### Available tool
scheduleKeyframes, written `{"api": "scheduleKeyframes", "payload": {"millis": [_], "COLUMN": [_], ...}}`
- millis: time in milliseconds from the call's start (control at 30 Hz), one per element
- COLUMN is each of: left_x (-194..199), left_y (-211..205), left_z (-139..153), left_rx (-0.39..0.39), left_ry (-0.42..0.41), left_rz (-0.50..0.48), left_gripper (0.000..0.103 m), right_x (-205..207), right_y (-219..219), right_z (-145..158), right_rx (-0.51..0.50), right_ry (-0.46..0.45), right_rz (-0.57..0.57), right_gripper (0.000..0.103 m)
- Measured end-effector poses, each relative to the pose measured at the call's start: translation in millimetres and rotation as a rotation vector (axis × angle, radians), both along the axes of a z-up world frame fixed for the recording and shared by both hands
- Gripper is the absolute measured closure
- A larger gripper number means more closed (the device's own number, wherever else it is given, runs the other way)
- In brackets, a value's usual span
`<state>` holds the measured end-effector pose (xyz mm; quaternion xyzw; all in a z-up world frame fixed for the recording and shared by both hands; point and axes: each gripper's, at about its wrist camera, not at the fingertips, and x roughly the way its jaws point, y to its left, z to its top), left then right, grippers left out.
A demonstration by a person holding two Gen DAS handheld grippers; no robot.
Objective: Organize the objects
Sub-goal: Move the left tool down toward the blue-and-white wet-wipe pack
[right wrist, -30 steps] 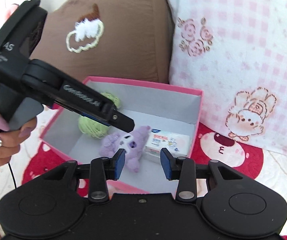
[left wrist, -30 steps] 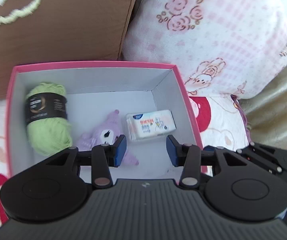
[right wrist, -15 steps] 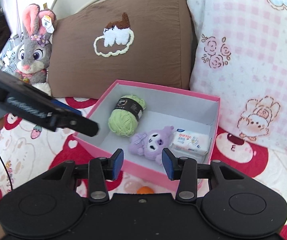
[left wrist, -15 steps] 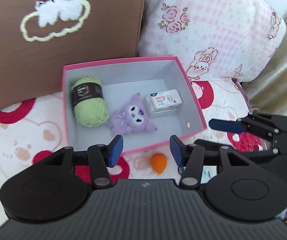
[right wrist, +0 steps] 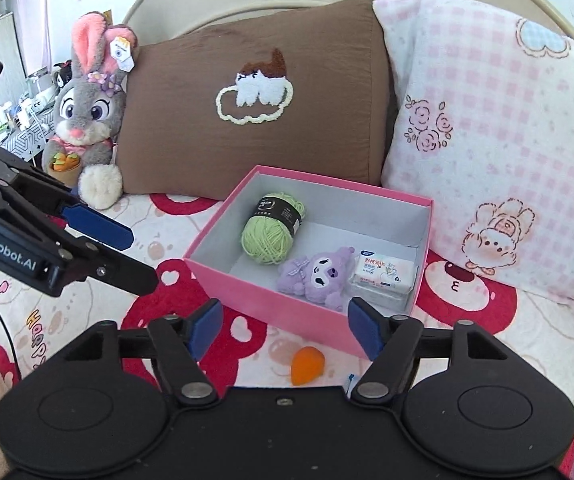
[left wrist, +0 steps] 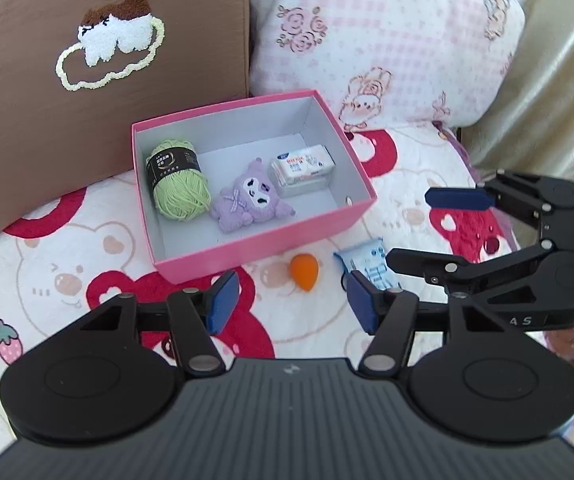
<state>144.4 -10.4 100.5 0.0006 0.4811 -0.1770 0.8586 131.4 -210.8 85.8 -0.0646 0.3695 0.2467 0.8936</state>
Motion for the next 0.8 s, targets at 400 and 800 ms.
{"api": "scheduleKeyframes", "payload": {"millis": [400,800], "left_x": [-34.5,-52.0], "left_y": [-9.0,-12.3], "left_z": [-12.0,-50.6], "left_rx": [0.057,0.025], "left_ry": [0.065,0.186], "left_rz": [-0.068,-0.092], "left_gripper": [0.039,0.034], "right_x": [-45.9,-72.4], "right_y": [-5.0,-19.0], "right_z": [-1.1,-21.1], "right_rx": [-0.076,-0.095], "right_ry": [-0.012,0.035], "right_rz": [0.036,0.018], "right_gripper": [0.020,0.012]}}
